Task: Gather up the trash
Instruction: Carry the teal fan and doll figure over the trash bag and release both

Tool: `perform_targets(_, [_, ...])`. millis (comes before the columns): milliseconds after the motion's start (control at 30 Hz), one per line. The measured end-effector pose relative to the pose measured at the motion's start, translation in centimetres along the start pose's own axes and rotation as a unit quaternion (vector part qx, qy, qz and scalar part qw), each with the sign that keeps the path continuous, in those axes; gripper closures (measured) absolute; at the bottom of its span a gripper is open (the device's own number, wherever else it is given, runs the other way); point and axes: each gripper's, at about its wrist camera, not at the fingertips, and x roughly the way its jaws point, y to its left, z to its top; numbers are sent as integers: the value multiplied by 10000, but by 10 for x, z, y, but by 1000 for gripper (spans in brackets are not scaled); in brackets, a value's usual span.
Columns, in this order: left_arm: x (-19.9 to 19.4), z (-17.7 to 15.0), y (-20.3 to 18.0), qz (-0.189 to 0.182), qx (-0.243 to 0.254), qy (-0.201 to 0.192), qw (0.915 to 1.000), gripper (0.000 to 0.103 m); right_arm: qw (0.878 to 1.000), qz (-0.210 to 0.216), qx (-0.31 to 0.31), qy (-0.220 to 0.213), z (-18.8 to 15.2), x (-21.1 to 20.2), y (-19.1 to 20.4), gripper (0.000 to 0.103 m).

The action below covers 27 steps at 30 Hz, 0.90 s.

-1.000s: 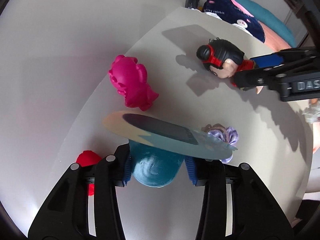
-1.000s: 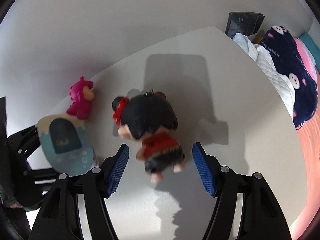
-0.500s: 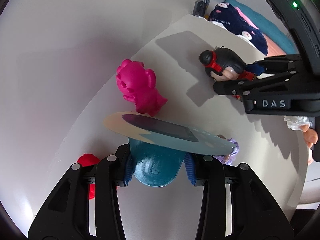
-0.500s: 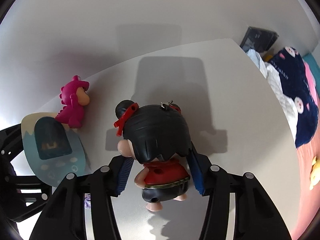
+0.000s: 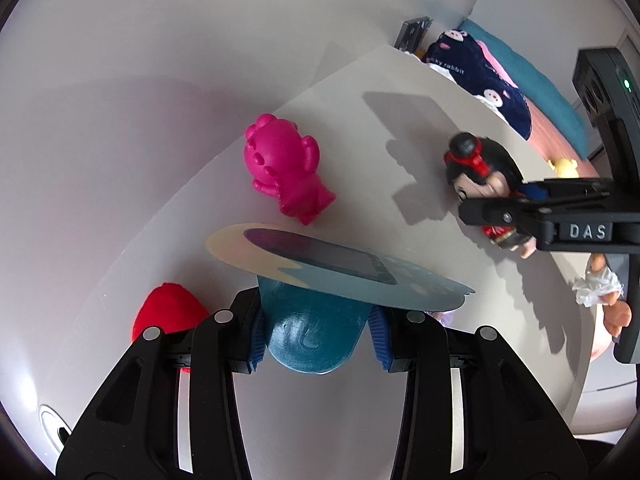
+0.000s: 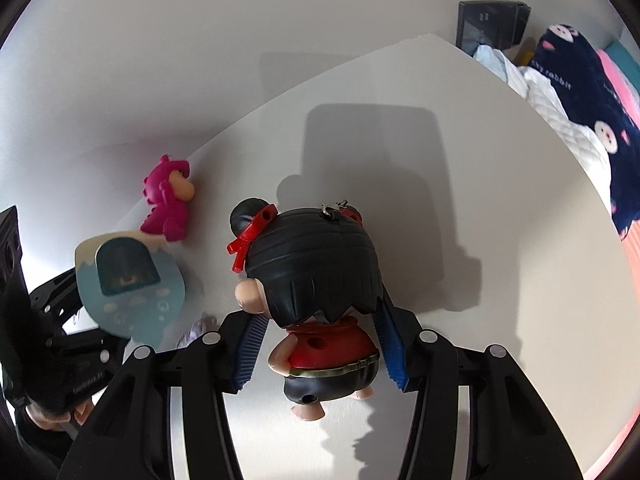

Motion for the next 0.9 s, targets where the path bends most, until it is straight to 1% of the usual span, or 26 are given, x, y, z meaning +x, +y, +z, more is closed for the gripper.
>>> perform_targets(200, [-12, -2, -2, -65, -104, -130, 9998, 62, 9999, 23, 88, -62, -7, -12, -10, 50])
perform_targets(500, [-27, 2, -15, -68, 68, -194, 9998, 62, 9995, 117, 229, -197, -23, -36, -18, 50])
perform_targets(600, [-35, 0, -31, -103, 171, -226, 9995, 62, 9992, 147, 266, -261, -34, -48, -29, 50])
perform_targets(900, [-54, -11, -91, -256, 494, -309, 9980, 62, 9977, 170, 393, -524, -78, -93, -43, 50])
